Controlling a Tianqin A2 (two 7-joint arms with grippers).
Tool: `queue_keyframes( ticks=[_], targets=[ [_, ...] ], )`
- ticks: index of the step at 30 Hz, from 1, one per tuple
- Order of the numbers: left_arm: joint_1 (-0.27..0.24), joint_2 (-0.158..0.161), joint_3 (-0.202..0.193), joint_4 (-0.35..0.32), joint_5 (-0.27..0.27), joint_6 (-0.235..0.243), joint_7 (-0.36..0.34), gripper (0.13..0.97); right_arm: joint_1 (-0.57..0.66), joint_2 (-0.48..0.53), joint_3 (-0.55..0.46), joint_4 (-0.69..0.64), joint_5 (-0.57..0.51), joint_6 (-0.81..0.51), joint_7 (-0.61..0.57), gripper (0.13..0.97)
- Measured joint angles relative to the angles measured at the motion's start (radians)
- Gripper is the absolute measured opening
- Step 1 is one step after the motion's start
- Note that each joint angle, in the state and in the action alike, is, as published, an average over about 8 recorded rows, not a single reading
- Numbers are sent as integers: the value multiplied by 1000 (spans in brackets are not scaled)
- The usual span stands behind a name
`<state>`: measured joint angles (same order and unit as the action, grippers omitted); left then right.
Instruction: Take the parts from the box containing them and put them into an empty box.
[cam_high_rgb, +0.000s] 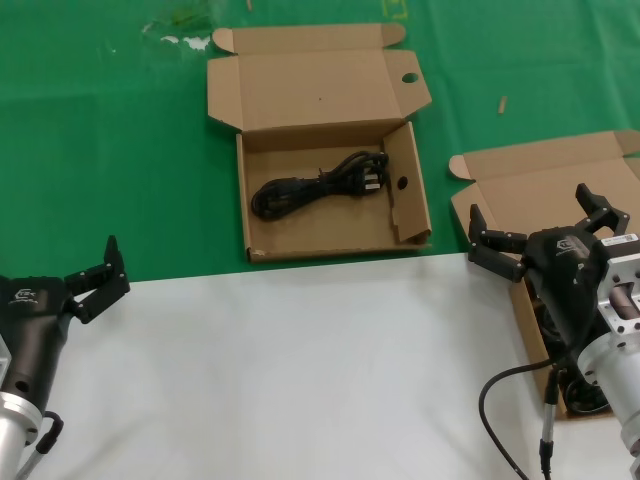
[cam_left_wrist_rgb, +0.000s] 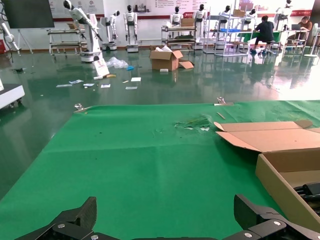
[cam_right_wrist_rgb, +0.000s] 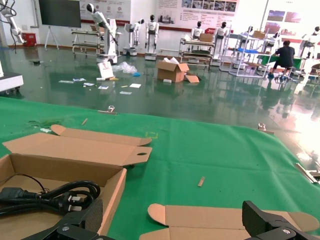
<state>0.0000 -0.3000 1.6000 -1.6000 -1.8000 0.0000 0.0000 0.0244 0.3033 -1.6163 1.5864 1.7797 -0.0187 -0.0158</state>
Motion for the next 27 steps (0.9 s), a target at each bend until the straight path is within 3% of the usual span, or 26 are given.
queue_keyframes(
  ticks=[27],
  targets=[
    [0, 0, 0, 0, 0, 0, 0, 966, 0, 0, 0, 0, 0, 0, 0, 966]
  ],
)
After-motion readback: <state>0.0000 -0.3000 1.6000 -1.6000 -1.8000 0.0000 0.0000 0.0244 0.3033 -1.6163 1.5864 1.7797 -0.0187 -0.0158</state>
